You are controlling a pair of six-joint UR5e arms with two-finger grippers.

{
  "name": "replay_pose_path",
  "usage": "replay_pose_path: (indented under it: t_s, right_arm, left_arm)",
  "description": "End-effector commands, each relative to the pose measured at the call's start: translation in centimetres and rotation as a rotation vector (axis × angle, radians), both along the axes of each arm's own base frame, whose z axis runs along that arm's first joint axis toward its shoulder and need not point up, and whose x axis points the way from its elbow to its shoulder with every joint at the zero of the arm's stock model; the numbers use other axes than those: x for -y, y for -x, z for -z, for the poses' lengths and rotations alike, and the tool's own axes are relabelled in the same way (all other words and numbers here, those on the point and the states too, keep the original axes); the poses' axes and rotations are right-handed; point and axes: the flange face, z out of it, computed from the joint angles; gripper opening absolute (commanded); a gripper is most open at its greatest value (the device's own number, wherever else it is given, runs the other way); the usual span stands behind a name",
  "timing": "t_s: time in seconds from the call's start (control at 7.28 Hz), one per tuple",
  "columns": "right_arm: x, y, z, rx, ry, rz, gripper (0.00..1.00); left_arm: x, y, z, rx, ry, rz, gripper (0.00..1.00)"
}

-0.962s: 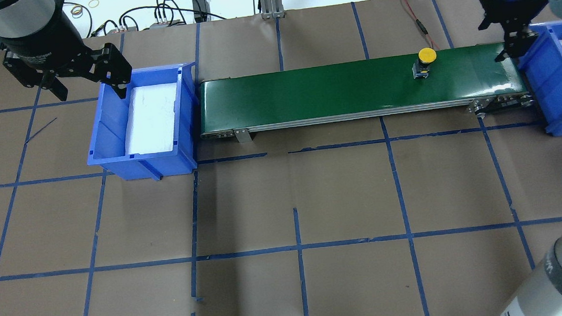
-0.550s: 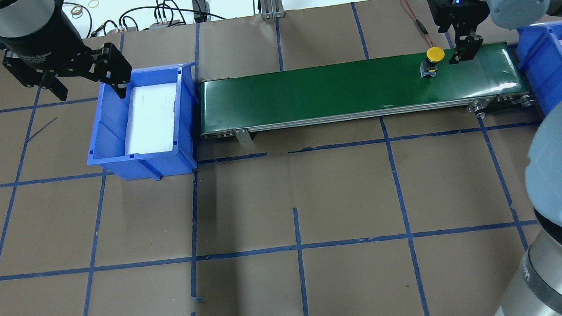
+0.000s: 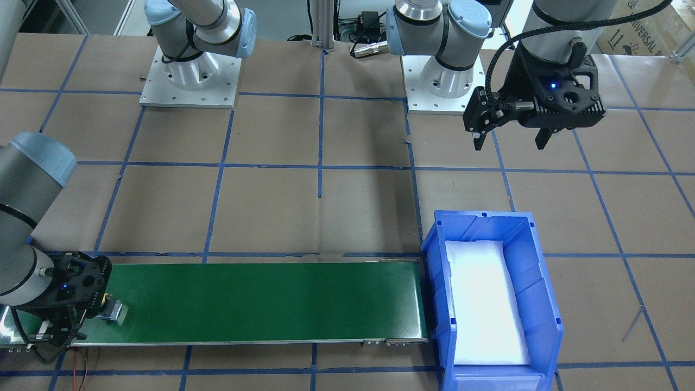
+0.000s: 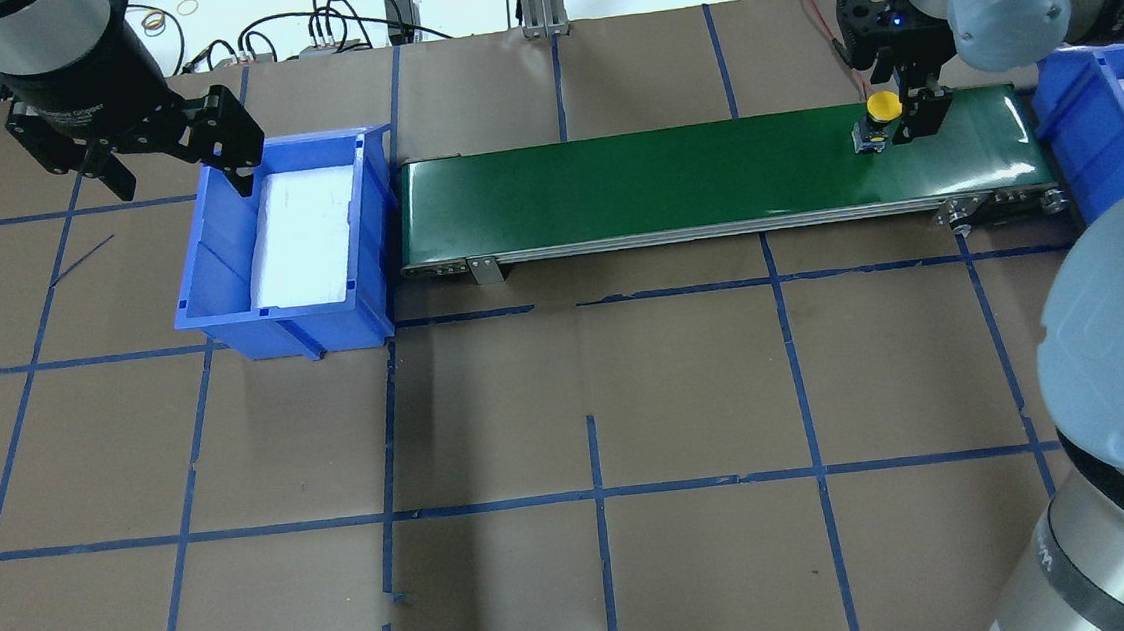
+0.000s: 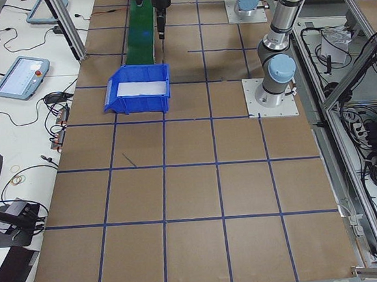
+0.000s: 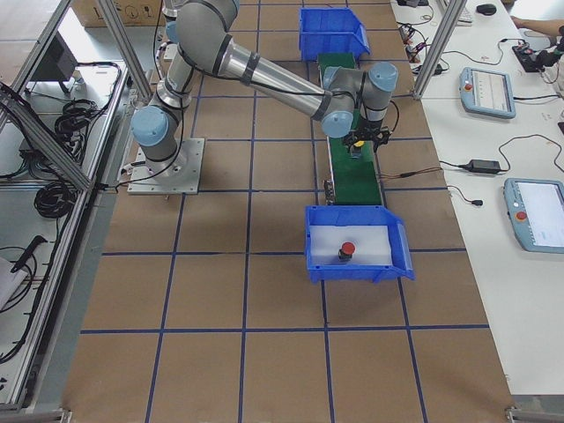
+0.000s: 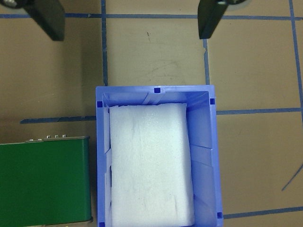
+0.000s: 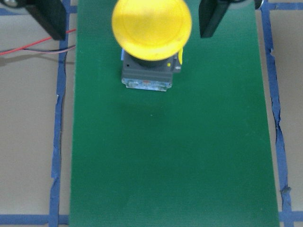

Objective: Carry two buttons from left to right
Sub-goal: 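Lower the right gripper onto the yellow button and close on it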

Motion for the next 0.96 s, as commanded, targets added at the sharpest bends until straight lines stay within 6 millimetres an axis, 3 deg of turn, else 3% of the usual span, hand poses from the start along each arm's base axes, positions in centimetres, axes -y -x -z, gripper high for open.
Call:
replay_pose_path:
  t_s: [0.0,0.14,0.41,0.69,0.82]
  right_arm:
    - [-0.19,-0.05,0.42,-0.001,-0.01,0.0,1.0]
    - [-0.21,-0.01,0.31,-0.006,-0.01,0.0,1.0]
    - [-0.26,0.2,0.3,-0.027,-0.014,0.001,0.9]
    - [-0.28,0.21,0.2,-0.029,-0.013,0.001,0.54]
    - [-0.28,0.22,0.2,-0.031,-0.013,0.001,0.26]
  left_arm:
    - [-0.01,0.0,0.0,0.0,0.0,0.0,1.0]
    - [-0.01,0.0,0.0,0.0,0.0,0.0,1.0]
    - [-0.04,0.08,0.07,0.0,-0.001,0.001,1.0]
    - [-0.04,0.08,0.08,0.0,-0.001,0.001,1.0]
    - [-0.04,0.08,0.08,0.0,-0.001,0.001,1.0]
